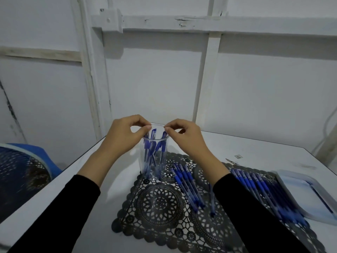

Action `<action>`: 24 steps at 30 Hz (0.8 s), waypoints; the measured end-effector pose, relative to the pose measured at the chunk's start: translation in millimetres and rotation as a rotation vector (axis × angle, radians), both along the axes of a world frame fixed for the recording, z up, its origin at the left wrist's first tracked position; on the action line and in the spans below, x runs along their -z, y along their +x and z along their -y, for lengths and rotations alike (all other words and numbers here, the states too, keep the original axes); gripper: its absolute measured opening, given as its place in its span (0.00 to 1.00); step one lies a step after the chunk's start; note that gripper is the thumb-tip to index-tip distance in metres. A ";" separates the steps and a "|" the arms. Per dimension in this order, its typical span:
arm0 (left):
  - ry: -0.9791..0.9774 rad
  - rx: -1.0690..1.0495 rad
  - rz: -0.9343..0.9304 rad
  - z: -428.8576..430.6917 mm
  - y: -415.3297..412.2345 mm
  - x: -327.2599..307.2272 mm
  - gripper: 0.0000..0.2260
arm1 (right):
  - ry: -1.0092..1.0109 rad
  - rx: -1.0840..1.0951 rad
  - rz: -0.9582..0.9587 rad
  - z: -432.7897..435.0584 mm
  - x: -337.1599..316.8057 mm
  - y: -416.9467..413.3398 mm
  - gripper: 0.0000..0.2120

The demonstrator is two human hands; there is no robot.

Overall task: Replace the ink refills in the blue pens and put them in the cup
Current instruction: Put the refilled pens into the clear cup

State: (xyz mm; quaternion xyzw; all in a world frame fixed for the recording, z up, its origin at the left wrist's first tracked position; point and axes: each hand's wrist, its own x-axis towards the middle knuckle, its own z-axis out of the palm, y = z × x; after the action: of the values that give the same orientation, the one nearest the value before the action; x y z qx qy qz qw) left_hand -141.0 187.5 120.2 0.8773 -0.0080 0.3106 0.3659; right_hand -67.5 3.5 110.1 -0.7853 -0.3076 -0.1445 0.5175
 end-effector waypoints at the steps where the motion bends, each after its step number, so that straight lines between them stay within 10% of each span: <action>1: 0.032 0.008 -0.031 -1.5 -0.2 -2.3 0.04 | 0.000 -0.007 -0.006 0.7 -1.3 0.3 0.05; 14: 0.203 0.261 0.421 90.3 -17.7 1.4 0.05 | -0.059 0.161 -0.130 69.9 12.1 12.1 0.07; 18: 0.030 0.279 -0.056 121.3 -1.9 29.9 0.11 | -0.250 0.251 -0.161 97.3 27.8 9.7 0.09; 24: 0.318 0.136 -0.542 119.7 30.2 77.6 0.25 | -0.587 0.321 -0.261 111.3 51.6 -3.1 0.15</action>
State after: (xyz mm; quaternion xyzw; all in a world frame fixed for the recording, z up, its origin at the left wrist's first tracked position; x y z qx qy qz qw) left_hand -110.8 67.8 42.6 0.9718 -0.0171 0.0353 0.2327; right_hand -70.6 -107.8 58.6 -0.9506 -0.1401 -0.0277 0.2756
